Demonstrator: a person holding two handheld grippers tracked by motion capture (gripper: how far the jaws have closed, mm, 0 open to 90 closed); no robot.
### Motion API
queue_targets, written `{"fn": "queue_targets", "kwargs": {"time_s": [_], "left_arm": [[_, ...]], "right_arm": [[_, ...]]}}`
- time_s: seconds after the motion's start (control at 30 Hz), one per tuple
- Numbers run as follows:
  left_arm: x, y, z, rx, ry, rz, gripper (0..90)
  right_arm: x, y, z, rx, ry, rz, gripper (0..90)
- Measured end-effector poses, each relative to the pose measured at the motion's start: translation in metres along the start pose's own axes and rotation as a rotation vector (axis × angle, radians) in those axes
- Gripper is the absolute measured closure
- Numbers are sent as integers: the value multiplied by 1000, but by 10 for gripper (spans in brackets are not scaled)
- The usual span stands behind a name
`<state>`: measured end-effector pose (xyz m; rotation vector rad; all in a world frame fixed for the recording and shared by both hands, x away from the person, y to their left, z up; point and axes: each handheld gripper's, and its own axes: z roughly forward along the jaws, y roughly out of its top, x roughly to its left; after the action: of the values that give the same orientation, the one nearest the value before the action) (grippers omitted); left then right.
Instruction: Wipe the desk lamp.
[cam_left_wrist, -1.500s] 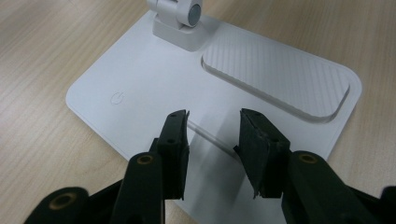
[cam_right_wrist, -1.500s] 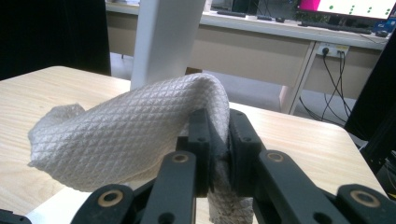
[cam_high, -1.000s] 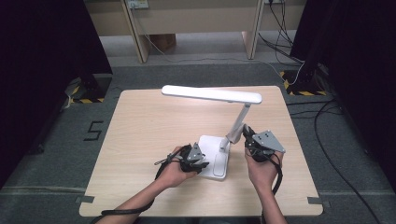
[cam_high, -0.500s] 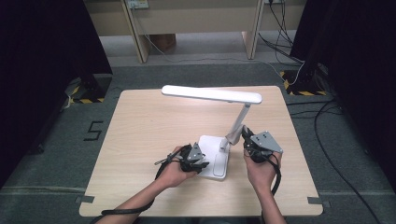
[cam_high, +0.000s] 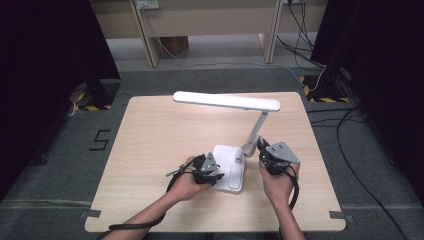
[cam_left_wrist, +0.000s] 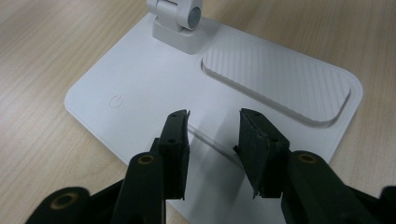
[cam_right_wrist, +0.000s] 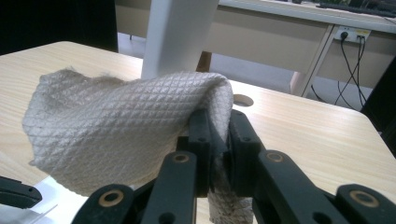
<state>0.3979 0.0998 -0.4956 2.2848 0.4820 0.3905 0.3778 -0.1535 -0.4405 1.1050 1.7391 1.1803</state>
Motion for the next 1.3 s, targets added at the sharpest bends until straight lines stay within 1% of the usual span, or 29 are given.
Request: {"fn": "queue_targets", "kwargs": {"time_s": [0.07, 0.1, 0.23, 0.3, 0.4, 0.5, 0.53, 0.57, 0.6, 0.8, 0.9, 0.93, 1.03, 1.3], "left_arm": [[0, 0, 0, 0, -1, 0, 623], [0, 0, 0, -1, -1, -2, 623], [0, 0, 0, -2, -1, -3, 624], [0, 0, 0, -2, -1, -3, 625], [0, 0, 0, -1, -1, -3, 624], [0, 0, 0, -2, 0, -3, 624], [0, 0, 0, -3, 0, -4, 624], [0, 0, 0, -3, 0, -4, 624], [0, 0, 0, -2, 0, -5, 625], [0, 0, 0, -2, -1, -5, 624], [0, 0, 0, -1, -1, -5, 624], [0, 0, 0, -1, -2, -5, 624], [0, 0, 0, -3, -1, -6, 624], [0, 0, 1, -2, -2, -6, 625]], "right_arm": [[0, -1, 0, 5, 2, -2, 820], [1, -1, 0, 14, 4, 5, 820], [2, -4, 3, 18, 6, -3, 820], [2, -5, 3, 29, 8, -4, 819], [3, -6, 4, 31, 8, 2, 820], [3, -8, 6, 30, 9, -1, 820], [3, -8, 5, 38, 6, -7, 819], [4, -9, 6, 34, 9, 2, 819], [4, -9, 7, 34, 11, -2, 819], [5, -12, 8, 50, 14, -3, 819], [5, -13, 10, 49, 12, -3, 819], [5, -13, 9, 58, 13, -4, 819], [6, -15, 11, 56, 16, 1, 819], [8, -19, 14, 75, 21, -7, 819]]}}
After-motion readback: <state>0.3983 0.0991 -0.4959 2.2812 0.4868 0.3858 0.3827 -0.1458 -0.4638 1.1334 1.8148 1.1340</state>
